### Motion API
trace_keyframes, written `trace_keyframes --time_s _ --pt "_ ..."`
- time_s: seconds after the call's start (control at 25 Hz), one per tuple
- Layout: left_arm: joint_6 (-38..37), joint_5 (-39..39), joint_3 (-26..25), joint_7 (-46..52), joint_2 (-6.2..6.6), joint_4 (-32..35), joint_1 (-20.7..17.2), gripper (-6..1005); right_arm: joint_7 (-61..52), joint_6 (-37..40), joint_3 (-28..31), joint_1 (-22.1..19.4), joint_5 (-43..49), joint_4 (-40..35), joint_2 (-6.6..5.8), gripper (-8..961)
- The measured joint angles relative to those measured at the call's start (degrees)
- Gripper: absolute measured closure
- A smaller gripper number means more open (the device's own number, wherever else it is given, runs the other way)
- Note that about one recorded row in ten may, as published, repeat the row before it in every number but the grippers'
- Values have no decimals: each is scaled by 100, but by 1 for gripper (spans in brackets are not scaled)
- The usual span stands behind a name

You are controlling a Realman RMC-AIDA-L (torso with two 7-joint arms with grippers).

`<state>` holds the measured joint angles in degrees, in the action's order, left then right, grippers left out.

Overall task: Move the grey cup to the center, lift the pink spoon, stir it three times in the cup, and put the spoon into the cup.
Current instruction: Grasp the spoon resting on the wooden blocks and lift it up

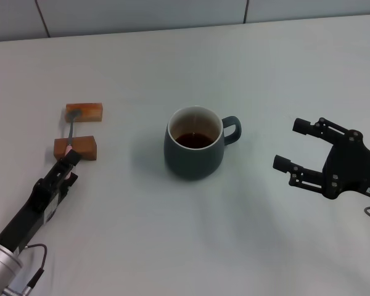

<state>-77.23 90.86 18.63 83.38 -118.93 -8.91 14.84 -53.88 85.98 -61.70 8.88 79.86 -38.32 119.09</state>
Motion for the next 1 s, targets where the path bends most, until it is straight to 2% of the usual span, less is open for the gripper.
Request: trace_keyframes --time_s 1.0 --pt "162 18 -362 139 -8 -285 109 173 -4 13 21 -18 72 0 0 144"
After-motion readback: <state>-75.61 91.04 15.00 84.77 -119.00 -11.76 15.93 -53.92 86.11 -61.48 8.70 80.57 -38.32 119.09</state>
